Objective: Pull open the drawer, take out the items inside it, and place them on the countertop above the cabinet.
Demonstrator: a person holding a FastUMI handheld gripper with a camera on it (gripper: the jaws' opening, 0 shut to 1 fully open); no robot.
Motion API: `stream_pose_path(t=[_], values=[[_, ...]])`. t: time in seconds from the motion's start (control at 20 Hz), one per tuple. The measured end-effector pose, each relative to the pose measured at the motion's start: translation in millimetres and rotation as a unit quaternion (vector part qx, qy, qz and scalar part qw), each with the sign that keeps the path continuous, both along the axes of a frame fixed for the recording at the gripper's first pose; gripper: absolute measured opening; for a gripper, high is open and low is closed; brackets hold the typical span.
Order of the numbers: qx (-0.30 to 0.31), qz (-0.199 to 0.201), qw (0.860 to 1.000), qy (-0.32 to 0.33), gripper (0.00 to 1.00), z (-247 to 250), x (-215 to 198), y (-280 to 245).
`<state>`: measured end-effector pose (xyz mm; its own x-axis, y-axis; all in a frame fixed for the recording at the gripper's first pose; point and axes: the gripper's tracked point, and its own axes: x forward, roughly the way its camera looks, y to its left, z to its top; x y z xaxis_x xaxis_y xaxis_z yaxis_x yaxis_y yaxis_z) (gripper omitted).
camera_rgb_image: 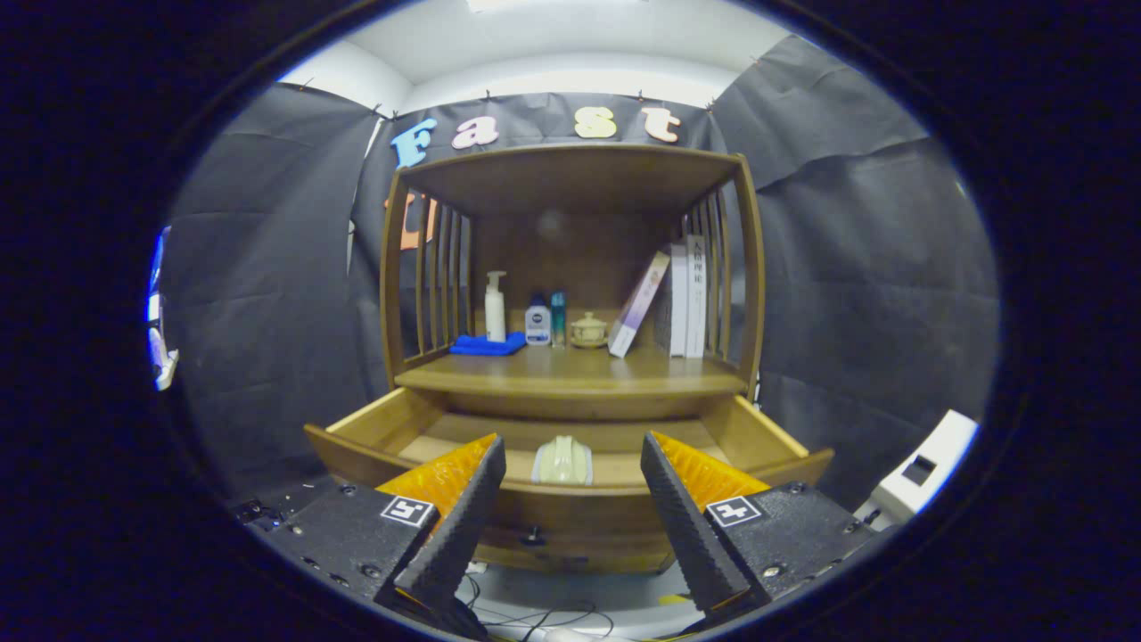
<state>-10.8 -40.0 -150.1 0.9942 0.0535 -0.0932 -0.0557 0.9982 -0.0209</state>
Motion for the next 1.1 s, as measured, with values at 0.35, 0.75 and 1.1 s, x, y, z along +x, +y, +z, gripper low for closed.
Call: stream_pose_path(t=[0.35, 0.75, 1.1], values=[[-0.016, 0.017, 0.999, 0.028, 0.97, 47, 71, 1], [-0.028, 0.075, 0.978, 0.193, 0.97, -12, 141, 23], [-0.017, 0.078, 0.935, 0.346, 0.97, -92, 172, 23]])
